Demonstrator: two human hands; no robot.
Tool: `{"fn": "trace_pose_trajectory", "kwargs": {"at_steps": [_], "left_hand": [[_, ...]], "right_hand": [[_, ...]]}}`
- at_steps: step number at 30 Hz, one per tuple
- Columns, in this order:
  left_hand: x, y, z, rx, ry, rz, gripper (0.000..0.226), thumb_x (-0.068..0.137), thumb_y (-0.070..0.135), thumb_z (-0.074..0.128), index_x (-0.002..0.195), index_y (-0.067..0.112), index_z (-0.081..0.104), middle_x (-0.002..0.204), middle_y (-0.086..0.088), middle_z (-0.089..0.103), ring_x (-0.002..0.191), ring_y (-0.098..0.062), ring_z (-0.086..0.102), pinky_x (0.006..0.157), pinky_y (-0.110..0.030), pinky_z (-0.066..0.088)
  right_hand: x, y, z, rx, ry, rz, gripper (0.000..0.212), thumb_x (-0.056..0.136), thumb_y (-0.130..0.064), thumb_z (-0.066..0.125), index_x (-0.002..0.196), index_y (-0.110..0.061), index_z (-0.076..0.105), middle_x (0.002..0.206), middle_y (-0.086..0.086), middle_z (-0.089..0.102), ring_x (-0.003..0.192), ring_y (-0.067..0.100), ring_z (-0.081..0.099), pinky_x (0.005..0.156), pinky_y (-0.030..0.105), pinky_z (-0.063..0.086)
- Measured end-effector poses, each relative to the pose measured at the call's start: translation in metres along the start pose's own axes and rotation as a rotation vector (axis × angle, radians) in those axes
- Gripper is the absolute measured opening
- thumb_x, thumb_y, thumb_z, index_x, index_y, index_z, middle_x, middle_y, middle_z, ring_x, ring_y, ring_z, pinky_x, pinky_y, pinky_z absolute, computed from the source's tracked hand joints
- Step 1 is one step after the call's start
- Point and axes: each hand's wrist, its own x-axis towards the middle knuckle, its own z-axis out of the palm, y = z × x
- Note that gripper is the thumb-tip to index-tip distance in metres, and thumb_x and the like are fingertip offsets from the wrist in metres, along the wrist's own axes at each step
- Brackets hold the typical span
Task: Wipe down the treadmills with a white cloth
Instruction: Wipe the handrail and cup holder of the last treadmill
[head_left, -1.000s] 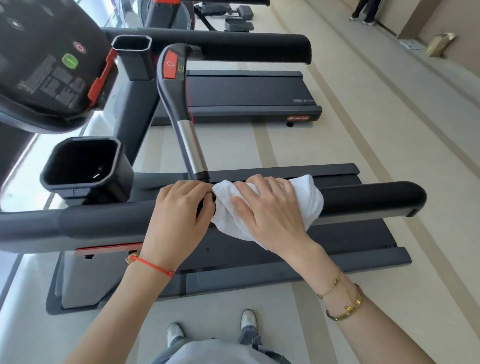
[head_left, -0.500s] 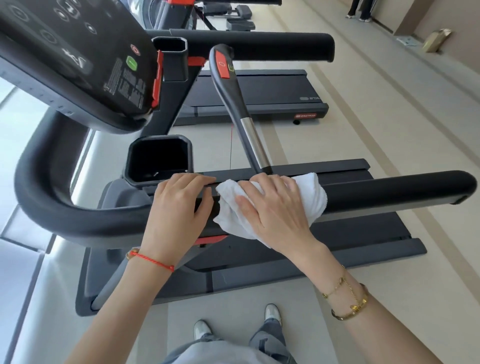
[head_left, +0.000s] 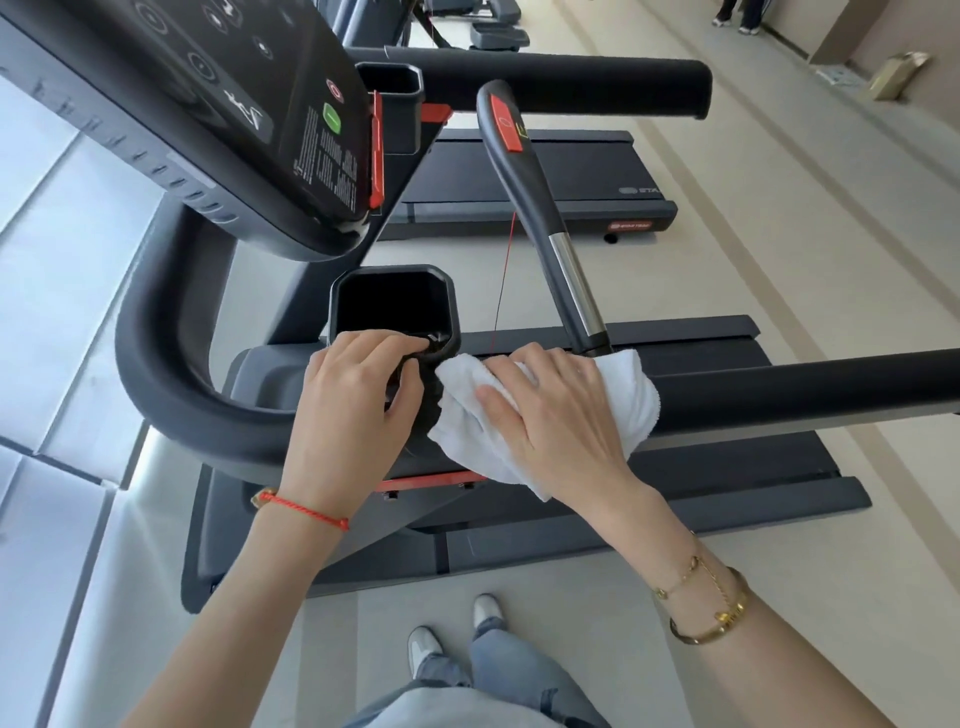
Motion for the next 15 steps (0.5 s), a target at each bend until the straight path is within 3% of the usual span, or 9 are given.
{"fn": "trace_pose_trajectory", "kwargs": {"at_steps": [3, 9, 15], "left_hand": [[0.005, -0.003, 0.000, -0.001, 0.025, -0.019, 0.022, 0.094, 0.010, 0.057, 0.112, 0.013, 0.069, 0.111, 0.001, 0.069, 0.109, -0.022, 0.059, 0.095, -0.046, 0.047], [0.011, -0.010, -0.002, 0.020, 0.074, -0.146, 0.027, 0.095, 0.013, 0.057, 0.120, 0.016, 0.065, 0.121, 0.003, 0.063, 0.118, -0.020, 0.053, 0.101, -0.040, 0.042], [0.014, -0.020, -0.006, 0.048, 0.056, -0.296, 0.036, 0.095, 0.016, 0.055, 0.131, 0.014, 0.057, 0.130, -0.002, 0.058, 0.118, -0.025, 0.052, 0.100, -0.046, 0.043]], "right_hand": [[0.015, 0.001, -0.008, 0.114, 0.038, 0.067, 0.042, 0.100, -0.044, 0.024, 0.110, -0.019, 0.056, 0.098, -0.001, 0.056, 0.086, 0.021, 0.051, 0.082, 0.039, 0.040], [0.082, 0.006, -0.009, 0.256, 0.093, 0.104, 0.040, 0.100, -0.045, 0.025, 0.116, -0.020, 0.052, 0.106, 0.002, 0.053, 0.097, 0.023, 0.050, 0.090, 0.041, 0.039], [0.147, -0.007, 0.026, 0.217, -0.245, -0.095, 0.033, 0.102, -0.040, 0.035, 0.132, -0.027, 0.042, 0.124, 0.004, 0.042, 0.116, 0.025, 0.041, 0.098, 0.041, 0.033]]}}
